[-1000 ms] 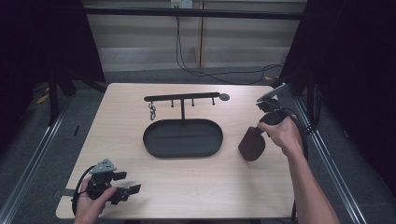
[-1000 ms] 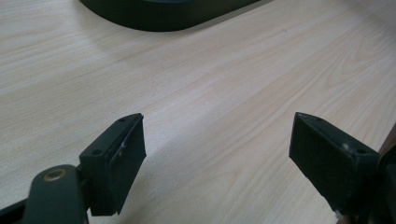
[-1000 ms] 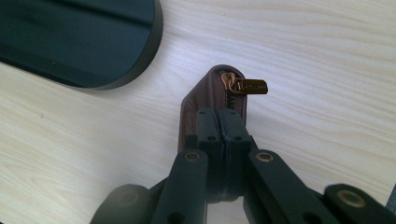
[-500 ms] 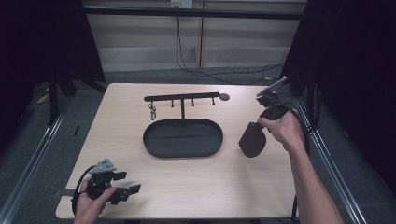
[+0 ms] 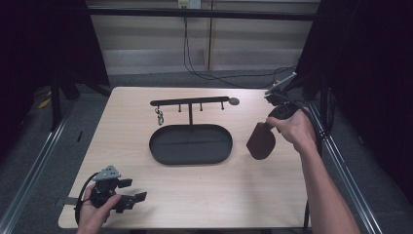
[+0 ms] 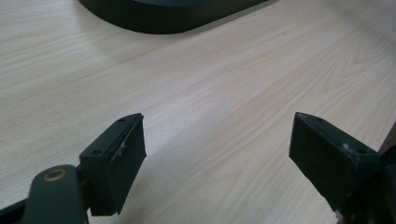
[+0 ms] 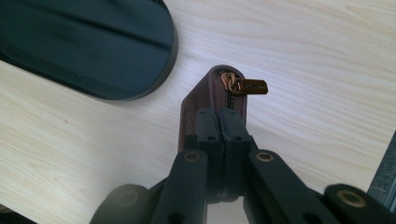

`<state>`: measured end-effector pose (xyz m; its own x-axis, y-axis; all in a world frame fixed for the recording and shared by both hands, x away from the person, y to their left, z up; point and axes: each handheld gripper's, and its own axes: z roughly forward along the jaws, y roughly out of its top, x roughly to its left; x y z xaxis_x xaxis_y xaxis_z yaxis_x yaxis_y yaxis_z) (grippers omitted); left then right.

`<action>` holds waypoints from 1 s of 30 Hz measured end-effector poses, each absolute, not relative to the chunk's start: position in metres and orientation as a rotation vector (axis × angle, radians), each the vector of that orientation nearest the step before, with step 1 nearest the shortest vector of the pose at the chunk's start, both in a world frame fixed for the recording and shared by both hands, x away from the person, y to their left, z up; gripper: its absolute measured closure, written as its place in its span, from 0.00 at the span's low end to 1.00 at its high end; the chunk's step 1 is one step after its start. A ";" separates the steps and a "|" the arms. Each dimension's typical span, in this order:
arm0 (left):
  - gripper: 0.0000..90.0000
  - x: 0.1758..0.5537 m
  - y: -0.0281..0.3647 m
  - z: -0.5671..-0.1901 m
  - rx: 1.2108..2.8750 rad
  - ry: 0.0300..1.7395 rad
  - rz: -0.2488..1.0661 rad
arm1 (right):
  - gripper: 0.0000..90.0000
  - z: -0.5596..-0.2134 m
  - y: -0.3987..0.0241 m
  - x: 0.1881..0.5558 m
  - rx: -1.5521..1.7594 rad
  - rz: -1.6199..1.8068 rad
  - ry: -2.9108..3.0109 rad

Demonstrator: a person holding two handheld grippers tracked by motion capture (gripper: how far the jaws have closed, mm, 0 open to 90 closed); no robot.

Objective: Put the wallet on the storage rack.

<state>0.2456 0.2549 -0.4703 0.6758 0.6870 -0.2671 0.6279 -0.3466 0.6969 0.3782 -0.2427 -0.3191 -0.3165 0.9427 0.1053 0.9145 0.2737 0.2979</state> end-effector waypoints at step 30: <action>0.20 0.246 0.256 -0.472 2.068 1.013 0.079 | 0.98 -0.313 -0.183 0.402 1.654 0.588 2.499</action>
